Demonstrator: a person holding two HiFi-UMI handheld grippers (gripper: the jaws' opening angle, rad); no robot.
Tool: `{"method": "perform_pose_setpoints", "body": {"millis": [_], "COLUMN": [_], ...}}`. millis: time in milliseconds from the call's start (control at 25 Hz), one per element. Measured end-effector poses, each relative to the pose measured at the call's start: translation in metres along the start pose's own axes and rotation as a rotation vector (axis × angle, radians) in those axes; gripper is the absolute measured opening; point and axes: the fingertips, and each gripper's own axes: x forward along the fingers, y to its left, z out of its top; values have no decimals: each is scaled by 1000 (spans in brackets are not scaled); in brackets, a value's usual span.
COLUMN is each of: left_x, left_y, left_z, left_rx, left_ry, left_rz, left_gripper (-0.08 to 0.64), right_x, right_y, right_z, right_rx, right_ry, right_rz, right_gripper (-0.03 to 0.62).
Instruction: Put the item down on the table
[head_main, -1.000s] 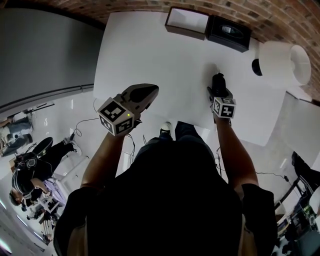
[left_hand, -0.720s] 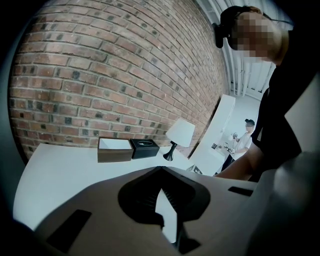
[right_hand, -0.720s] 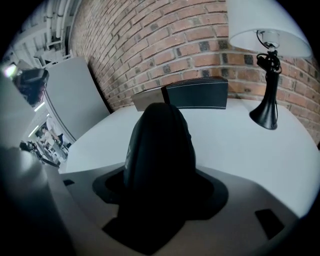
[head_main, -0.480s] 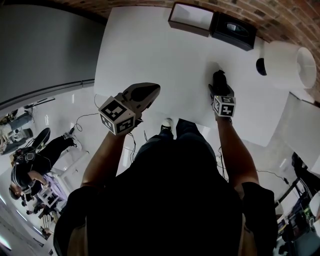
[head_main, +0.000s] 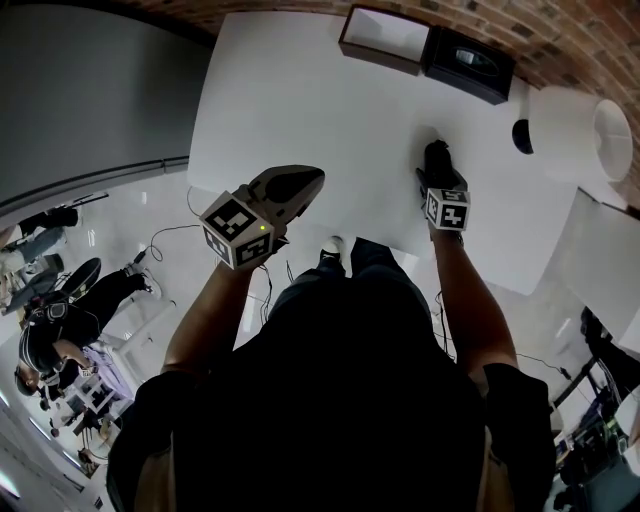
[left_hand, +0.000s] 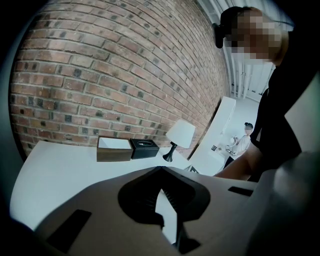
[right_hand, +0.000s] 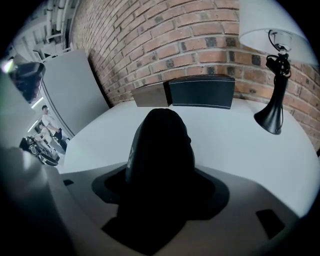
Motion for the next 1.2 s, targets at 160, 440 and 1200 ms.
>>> {"method": "perform_pose_setpoints", "body": {"millis": [160, 440, 1200], "left_x": [0, 3, 0], "left_y": [0, 2, -3], "left_z": [4, 4, 3], "left_rx": [4, 6, 12], "left_ry": [-10, -8, -18], "left_rz": [-10, -17, -45], "left_gripper": [17, 17, 17], "right_x": [1, 0, -14], "right_y": [-4, -12, -13], "right_z": [1, 2, 12], "right_rx": [-2, -6, 3], "right_ry": [23, 33, 9], "right_rz": [-20, -35, -67], "right_gripper": [331, 333, 339]}}
